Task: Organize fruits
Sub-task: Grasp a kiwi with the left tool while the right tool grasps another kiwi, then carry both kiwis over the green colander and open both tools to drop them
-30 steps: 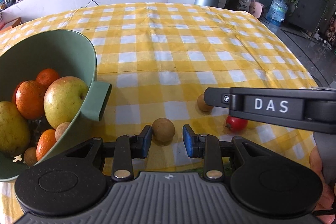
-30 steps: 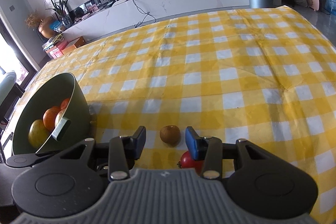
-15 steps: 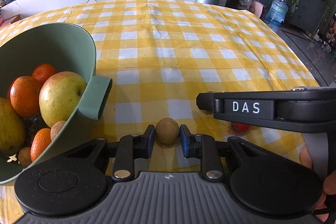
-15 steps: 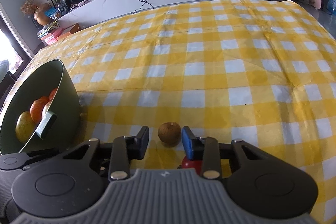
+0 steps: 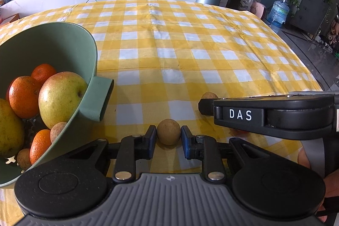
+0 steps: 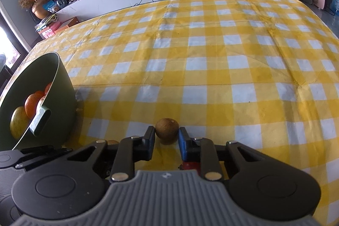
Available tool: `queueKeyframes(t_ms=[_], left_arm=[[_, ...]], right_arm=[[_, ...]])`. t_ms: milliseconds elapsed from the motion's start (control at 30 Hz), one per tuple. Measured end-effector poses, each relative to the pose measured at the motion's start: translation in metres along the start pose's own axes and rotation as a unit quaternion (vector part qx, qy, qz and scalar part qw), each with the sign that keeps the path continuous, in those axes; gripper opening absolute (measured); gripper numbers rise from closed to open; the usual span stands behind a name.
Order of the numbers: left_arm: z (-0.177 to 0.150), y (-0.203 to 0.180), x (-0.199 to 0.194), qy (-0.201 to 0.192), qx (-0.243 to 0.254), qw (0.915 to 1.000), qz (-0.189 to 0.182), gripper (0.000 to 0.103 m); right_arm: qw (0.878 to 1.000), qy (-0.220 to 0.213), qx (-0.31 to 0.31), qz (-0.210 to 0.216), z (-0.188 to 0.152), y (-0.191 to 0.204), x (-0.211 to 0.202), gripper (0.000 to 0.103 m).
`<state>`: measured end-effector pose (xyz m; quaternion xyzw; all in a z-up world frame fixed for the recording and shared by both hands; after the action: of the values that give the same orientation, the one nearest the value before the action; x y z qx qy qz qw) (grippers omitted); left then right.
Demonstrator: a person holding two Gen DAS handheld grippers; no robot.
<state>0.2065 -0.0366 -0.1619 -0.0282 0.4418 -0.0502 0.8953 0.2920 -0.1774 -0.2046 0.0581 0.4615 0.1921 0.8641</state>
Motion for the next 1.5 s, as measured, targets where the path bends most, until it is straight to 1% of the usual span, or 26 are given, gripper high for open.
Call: queueKeyframes(t_ms=[300,500,767,1033,1133,1300,1500], left_arm=[[0.003,0.000,-0.011,-0.008,0.001,1.0000,0.005,0.027],[0.006,-0.005,-0.028,-0.018,0.013,0.9998,0.001,0.027],[0.009,-0.007,-0.057,-0.024,0.018,0.9995,-0.009,0.027],[0.010,-0.005,-0.091,-0.037,0.037,0.9985,-0.013,0.027],[0.011,-0.001,-0.104,-0.046,0.037,0.9982,-0.011,0.027],[0.013,0.009,-0.122,-0.059,0.031,0.9977,-0.009,0.027],[0.015,0.020,-0.142,-0.073,0.030,0.9968,-0.014,0.027]], right_arm=[[1.000,-0.009,-0.002,0.000,0.001,0.001,-0.004,0.019],[1.000,-0.025,-0.007,0.009,0.001,0.004,-0.012,0.019],[0.999,-0.042,-0.020,0.017,-0.001,0.009,-0.026,0.019],[0.993,-0.100,-0.057,0.014,-0.007,0.021,-0.059,0.019],[0.991,-0.118,-0.059,0.017,-0.011,0.025,-0.073,0.019],[0.990,-0.128,-0.061,0.019,-0.021,0.033,-0.089,0.019],[0.989,-0.132,-0.065,0.034,-0.039,0.050,-0.105,0.019]])
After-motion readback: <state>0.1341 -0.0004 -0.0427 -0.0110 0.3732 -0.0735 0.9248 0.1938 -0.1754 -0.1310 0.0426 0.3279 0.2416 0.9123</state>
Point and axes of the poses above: each gripper's, at about its wrist camera, not at the fingertips, and x roughly the way its jaws point, y to its left, z to its top, the point moved 7 cm from there along x, roughly the way its jaws point, and after that the axes turned 4 degrees about x, right-handed, at the moved point
